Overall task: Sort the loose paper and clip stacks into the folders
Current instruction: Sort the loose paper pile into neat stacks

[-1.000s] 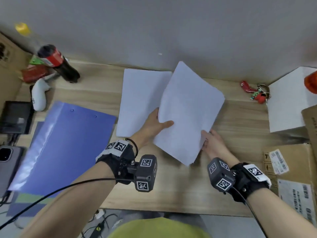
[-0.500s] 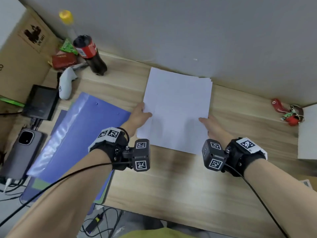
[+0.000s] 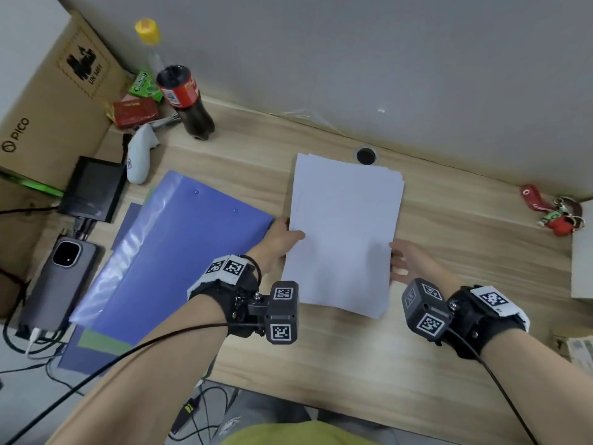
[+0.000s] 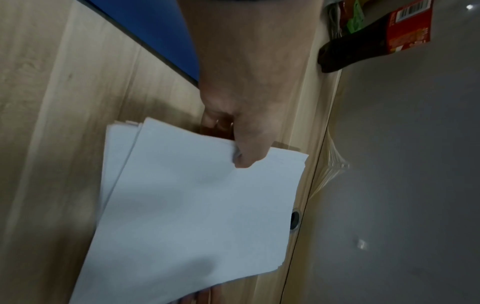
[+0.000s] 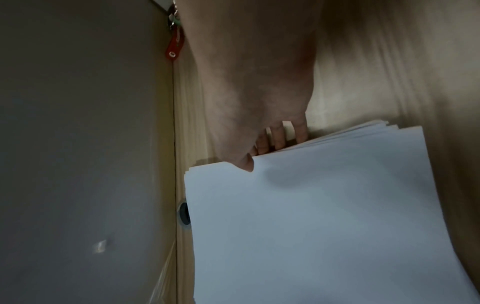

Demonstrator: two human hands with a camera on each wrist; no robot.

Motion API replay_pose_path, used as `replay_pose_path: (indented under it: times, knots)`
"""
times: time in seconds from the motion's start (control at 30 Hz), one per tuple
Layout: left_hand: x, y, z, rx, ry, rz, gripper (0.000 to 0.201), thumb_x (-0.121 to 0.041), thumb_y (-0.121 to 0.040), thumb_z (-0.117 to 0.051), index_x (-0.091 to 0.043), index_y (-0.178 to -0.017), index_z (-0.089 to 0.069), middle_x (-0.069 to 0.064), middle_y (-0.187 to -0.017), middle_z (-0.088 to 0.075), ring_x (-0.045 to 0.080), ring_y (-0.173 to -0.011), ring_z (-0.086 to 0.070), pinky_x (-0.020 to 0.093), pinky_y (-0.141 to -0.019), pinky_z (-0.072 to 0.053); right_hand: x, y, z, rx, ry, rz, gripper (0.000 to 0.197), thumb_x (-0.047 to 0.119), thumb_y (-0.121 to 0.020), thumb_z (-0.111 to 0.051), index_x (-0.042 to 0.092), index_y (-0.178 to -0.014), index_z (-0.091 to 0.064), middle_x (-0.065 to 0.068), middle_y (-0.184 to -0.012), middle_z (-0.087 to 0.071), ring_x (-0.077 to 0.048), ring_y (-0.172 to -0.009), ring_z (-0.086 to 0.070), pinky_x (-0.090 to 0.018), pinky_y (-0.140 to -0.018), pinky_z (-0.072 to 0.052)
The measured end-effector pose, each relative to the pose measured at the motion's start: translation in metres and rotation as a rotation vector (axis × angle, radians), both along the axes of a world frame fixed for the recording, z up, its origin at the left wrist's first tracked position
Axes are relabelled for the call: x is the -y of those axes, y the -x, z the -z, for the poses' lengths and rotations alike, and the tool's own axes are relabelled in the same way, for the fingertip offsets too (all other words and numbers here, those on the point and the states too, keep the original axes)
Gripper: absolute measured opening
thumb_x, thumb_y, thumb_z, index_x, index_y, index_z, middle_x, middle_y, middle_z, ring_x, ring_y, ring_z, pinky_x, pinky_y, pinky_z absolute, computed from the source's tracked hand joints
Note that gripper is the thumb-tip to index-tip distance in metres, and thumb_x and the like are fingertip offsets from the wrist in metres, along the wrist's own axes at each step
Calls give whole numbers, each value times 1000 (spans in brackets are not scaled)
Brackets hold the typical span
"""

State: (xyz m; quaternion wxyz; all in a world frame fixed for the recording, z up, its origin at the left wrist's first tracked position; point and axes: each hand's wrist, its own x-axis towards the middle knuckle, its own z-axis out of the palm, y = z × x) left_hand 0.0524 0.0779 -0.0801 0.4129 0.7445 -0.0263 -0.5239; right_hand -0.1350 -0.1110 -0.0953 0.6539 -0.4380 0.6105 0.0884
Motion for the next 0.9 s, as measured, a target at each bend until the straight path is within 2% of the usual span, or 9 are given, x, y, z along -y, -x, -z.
replay_pose_path:
  times: [0.1,0.23,0.37,0.43,0.53,0.63,0.7,0.8,0.9]
  knots:
    - [0,11,1,95,-12,68,36,-3,-94,-49,-7,-130,-50,2,-109,-57,20,-97,-56,27,-80,-46,-13,13,3,2,-25,6,11,15,-94,-50,20,-92,-60,0,-87,-60,-17,-83,-57,-31,-71,-46]
    - [-2,25,-1,148,-1,102,44,-1,-95,-40,-10,-138,-41,-5,-116,-47,15,-103,-46,24,-78,-41,-23,28,8,-11,-42,35,7,18,-92,-55,20,-95,-61,-1,-95,-60,-20,-96,-57,-33,-74,-50]
    - [-9,42,-1,123,75,164,63,-6,-92,-41,-26,-149,-22,-7,-148,-35,13,-133,-35,31,-103,-36,-39,52,13,-4,-55,98,16,16,-92,-56,18,-108,-55,-3,-95,-58,-17,-86,-56,-33,-71,-50]
    - [-13,51,1,110,102,201,63,-8,-95,-41,-28,-150,-20,-10,-150,-32,8,-136,-31,28,-105,-32,-47,66,14,-5,-45,120,23,15,-93,-55,17,-115,-54,-4,-97,-60,-16,-85,-56,-32,-71,-50]
    - [-24,65,1,78,142,202,62,-9,-95,-45,-28,-150,-24,-8,-151,-36,14,-137,-36,36,-111,-35,-58,86,14,2,-30,123,26,13,-93,-57,15,-118,-54,-4,-96,-63,-16,-82,-58,-31,-73,-50]
    - [-35,69,-2,11,220,182,62,-11,-93,-55,-31,-147,-32,-9,-145,-47,15,-132,-46,42,-110,-39,-72,97,6,47,17,113,22,18,-93,-59,12,-114,-56,1,-83,-67,-14,-72,-61,-26,-63,-45]
    - [-39,70,-11,-44,288,164,57,-8,-93,-57,-29,-143,-39,-6,-138,-56,16,-124,-55,43,-105,-45,-79,102,-2,115,25,132,22,26,-92,-61,11,-108,-60,1,-78,-74,-16,-67,-69,-25,-59,-47]
    - [-39,69,-36,-94,367,185,55,-7,-94,-57,-30,-140,-39,-5,-133,-59,16,-116,-61,36,-95,-52,-79,103,-26,270,-15,140,32,31,-94,-56,7,-115,-62,-9,-102,-74,-23,-87,-73,-34,-72,-54]
    - [-30,59,-68,55,363,310,55,-2,-93,-56,-28,-139,-38,-3,-131,-59,15,-112,-62,31,-88,-54,-69,88,-68,388,160,74,22,18,-98,-50,14,-117,-60,-6,-114,-69,-18,-85,-70,-33,-69,-56]
